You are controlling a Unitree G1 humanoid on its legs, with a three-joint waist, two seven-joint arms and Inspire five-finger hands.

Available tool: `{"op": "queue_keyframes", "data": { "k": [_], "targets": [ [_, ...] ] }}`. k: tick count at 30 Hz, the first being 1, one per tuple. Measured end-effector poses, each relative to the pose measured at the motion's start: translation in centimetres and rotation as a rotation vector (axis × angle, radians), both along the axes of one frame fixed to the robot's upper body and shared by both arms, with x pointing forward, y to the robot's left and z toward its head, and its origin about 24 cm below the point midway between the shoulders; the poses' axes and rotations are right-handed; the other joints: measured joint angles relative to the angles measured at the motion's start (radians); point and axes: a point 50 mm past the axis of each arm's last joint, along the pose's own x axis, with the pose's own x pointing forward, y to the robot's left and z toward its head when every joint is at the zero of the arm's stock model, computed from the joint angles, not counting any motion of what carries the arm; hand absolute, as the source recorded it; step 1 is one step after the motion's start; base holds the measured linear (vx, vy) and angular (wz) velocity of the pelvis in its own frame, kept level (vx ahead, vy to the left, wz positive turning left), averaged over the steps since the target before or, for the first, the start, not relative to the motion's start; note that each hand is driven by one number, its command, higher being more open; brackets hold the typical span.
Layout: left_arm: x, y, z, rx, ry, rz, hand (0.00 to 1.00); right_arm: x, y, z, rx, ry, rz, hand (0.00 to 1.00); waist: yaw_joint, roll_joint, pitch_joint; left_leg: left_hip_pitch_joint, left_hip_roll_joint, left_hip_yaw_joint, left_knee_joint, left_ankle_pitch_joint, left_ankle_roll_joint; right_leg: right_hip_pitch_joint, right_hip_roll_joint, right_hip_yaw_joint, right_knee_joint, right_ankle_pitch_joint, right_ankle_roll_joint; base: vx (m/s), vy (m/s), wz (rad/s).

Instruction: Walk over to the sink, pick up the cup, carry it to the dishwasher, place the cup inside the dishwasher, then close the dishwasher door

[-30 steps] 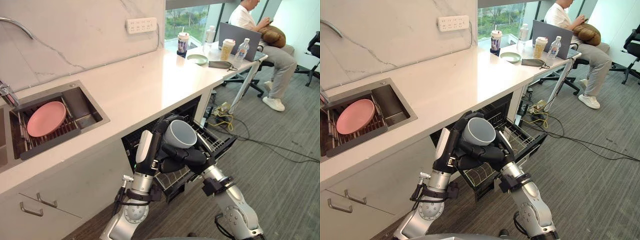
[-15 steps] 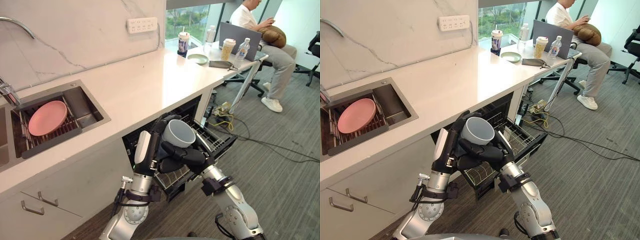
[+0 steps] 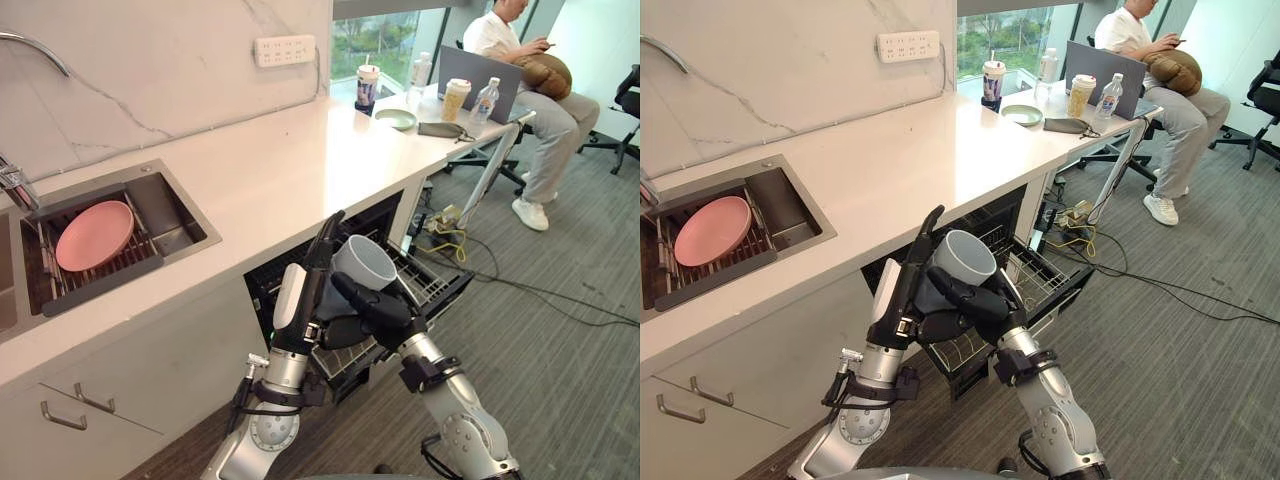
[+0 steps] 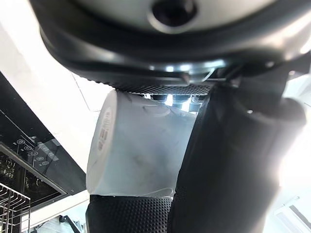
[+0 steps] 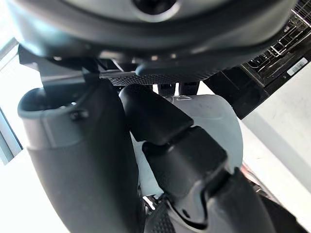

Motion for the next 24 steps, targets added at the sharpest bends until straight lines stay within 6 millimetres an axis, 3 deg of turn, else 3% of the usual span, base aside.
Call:
{"op": "queue_keyframes", "data": {
  "k": [15,20,23,24],
  "targets": [
    [-0.1,1.0,-0.8,-0.094,0.062,0.084,1.00,0.5,-0.8,-0.6,0.200,0.051,-0.169,0.00,0.001,-0.016,0.007,0.000,-0.004,-0.010,-0.033,0.023,0.000,-0.008,-0.001,-0.012,0.000,0.000,0.000,-0.02,-0.006,0.02],
    [0.2,3.2,-2.2,-0.153,0.146,0.209,1.00,0.6,-2.2,-0.7,0.161,0.035,-0.228,0.00,0.003,-0.016,0.007,0.000,-0.006,-0.022,-0.043,0.032,0.000,-0.005,-0.003,-0.025,0.000,0.000,0.000,-0.03,-0.012,0.07],
    [0.4,5.7,-3.9,-0.209,0.242,0.355,1.00,0.7,-3.8,-1.5,0.071,0.045,-0.287,0.00,0.005,-0.016,0.007,0.001,-0.009,-0.043,-0.053,0.044,0.001,0.003,-0.006,-0.045,0.000,0.000,0.000,-0.04,-0.015,0.21],
    [0.0,7.3,-5.3,-0.250,0.321,0.438,1.00,0.6,-5.2,-2.1,-0.001,0.062,-0.327,0.00,0.015,-0.017,0.008,0.000,-0.012,-0.053,-0.061,0.052,0.001,0.006,-0.008,-0.058,0.000,0.000,0.000,-0.04,-0.013,0.20]
  ]
}}
